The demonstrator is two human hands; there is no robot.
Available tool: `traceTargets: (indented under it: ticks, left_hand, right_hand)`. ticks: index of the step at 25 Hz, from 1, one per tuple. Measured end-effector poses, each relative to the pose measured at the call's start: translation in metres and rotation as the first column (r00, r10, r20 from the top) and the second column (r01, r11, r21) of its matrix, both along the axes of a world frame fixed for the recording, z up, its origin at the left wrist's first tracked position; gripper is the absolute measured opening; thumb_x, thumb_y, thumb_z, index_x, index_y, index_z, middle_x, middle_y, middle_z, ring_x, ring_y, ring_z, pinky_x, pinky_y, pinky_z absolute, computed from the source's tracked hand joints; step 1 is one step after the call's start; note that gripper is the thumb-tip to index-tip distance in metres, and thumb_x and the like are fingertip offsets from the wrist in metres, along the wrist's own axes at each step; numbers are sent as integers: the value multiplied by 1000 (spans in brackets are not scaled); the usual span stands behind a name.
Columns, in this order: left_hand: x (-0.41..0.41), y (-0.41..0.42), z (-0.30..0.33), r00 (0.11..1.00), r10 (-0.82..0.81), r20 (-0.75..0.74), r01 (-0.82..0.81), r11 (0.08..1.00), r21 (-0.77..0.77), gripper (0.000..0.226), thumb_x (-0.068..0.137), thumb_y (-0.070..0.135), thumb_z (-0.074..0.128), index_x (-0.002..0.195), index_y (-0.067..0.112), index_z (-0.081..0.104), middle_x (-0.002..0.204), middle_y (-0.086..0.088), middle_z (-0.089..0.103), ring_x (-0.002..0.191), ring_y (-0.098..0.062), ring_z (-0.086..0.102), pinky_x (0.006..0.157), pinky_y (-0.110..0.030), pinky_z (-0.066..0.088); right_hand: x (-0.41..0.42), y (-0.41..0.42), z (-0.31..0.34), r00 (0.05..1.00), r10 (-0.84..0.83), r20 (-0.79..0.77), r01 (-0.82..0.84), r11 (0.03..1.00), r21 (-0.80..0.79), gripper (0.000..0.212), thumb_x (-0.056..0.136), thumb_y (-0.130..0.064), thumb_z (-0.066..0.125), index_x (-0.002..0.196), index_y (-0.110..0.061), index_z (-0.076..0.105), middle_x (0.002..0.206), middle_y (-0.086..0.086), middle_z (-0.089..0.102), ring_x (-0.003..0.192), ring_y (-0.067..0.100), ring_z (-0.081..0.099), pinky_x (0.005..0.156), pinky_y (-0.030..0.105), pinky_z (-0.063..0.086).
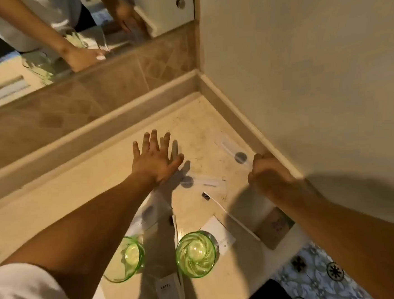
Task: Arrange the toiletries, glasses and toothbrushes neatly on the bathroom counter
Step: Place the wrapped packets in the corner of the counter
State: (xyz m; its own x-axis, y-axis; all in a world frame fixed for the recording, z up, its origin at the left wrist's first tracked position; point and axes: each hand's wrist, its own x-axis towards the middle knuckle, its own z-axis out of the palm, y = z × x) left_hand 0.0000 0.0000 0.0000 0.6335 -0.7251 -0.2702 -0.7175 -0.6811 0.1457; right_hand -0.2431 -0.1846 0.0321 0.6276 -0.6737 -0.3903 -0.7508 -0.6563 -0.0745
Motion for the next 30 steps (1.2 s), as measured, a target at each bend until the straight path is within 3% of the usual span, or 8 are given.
traceTargets:
  ticks: [2, 5, 9, 13, 19, 23, 26, 30]
  left_hand:
    - [16, -12, -17, 1000, -15, -1, 15, 1000, 16, 89, 94, 80, 10, 165, 29, -6, 173, -10, -13, 158, -29, -17, 125, -57, -11]
    - [38, -14, -43, 1000, -6, 26, 7, 999, -33, 90, 92, 81, 4, 165, 29, -8, 172, -6, -18, 156, -25, -24, 124, -51, -16]
    - [56, 3, -65, 997, -55, 45, 58, 995, -76, 86, 96, 78, 9, 166, 30, -4, 173, -5, -16, 157, -23, -23, 126, -50, -14]
    - [56, 10, -75, 999, -5, 50, 13, 987, -159, 79, 99, 71, 17, 166, 28, 13, 174, -4, 0, 160, -22, -8, 128, -49, -6]
    - [56, 7, -71, 998, 58, 5, -55, 964, -259, 76, 98, 63, 27, 163, 22, 29, 173, -3, 14, 160, -19, 3, 129, -45, -2]
    - [55, 8, -69, 996, 87, -4, -84, 953, -290, 77, 96, 62, 29, 161, 20, 35, 172, -3, 19, 160, -19, 7, 129, -45, 0]
    - [56, 5, -69, 996, 87, -6, -85, 951, -298, 78, 95, 62, 29, 160, 20, 37, 172, -3, 21, 160, -19, 8, 130, -45, 1]
    - [58, 6, -76, 995, 99, 10, -90, 938, -334, 76, 95, 62, 31, 158, 21, 40, 171, -2, 24, 160, -17, 10, 130, -42, 0]
  right_hand:
    - [8, -6, -20, 988, -74, 139, 65, 996, 64, 48, 102, -53, 35, 110, -13, 59, 96, 9, 60, 79, 21, 64, 66, 33, 53]
    - [14, -9, -43, 996, -22, 88, 28, 998, -61, 18, 101, -20, 49, 111, -8, 57, 111, 18, 60, 98, 35, 61, 78, 42, 50]
    - [8, -6, -45, 988, 149, -31, -153, 962, -226, 15, 100, -29, 58, 111, -21, 63, 109, 0, 65, 99, 17, 61, 84, 29, 51]
    - [21, -9, -45, 995, 36, 95, -25, 993, -112, 21, 101, -37, 53, 108, -20, 62, 105, 3, 64, 91, 19, 64, 80, 32, 55]
    - [51, -10, -47, 967, -103, 234, 97, 995, 35, 18, 96, -30, 58, 106, -16, 64, 102, 4, 62, 83, 21, 63, 76, 39, 58]
    - [73, -15, -53, 946, -102, 309, 86, 994, 64, 14, 97, -28, 62, 99, -14, 62, 95, 4, 62, 81, 21, 62, 77, 36, 59]
    - [97, -22, -53, 939, -95, 331, 92, 995, 24, 16, 96, -31, 65, 98, -15, 63, 93, 2, 62, 79, 17, 61, 73, 28, 51]
    - [142, -39, -45, 916, -23, 402, 39, 999, -31, 11, 97, -23, 63, 99, -14, 67, 93, 3, 64, 78, 17, 63, 73, 28, 52]
